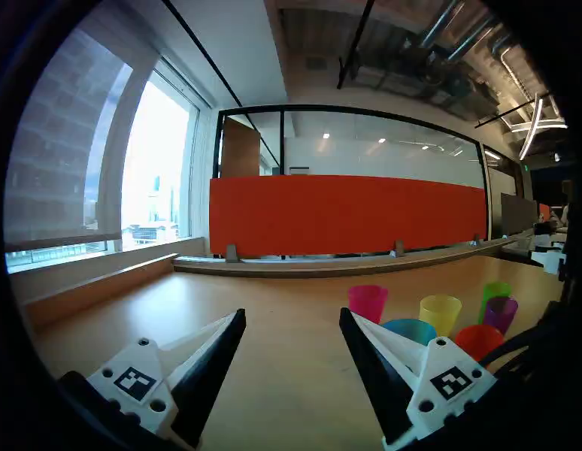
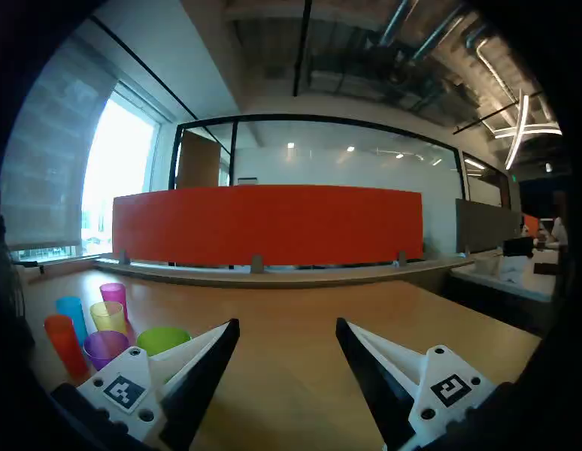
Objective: Pour water
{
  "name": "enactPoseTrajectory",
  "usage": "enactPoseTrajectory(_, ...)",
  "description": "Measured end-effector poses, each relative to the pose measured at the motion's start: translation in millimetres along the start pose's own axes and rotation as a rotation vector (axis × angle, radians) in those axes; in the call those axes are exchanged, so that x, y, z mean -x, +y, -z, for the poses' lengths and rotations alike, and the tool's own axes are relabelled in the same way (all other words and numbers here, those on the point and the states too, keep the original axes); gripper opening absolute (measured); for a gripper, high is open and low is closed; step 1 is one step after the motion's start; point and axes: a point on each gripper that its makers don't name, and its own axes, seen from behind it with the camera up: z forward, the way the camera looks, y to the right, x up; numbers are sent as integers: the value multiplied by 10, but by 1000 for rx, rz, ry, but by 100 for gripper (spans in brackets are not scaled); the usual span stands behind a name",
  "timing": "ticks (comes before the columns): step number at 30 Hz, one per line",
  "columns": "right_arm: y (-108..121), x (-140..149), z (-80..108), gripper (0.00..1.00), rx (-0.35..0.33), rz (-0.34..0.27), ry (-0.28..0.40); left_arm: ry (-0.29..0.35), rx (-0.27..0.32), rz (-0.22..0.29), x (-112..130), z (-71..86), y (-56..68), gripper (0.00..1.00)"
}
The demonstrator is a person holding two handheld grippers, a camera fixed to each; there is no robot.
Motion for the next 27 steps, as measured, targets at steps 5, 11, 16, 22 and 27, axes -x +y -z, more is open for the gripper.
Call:
enactPoseTrajectory(5, -4, 1, -2, 99, 0, 0, 0, 0, 0, 0, -4, -4, -2, 92)
enactPoseTrajectory(11, -5, 3, -1, 100, 0, 0, 0, 0, 0, 0, -9, -2, -1, 92)
enactPoseTrajectory(16, -2, 3, 0, 100, 0, 0, 0, -1, 0, 0, -13, -3, -1, 92)
enactPoseTrajectory(22, -4, -2, 1, 100, 0, 0, 0, -1, 0, 0, -25, -5, 0, 92)
enactPoseTrajectory(27, -3, -3, -1, 99, 0, 0, 0, -1, 0, 0, -33, -7, -4, 92)
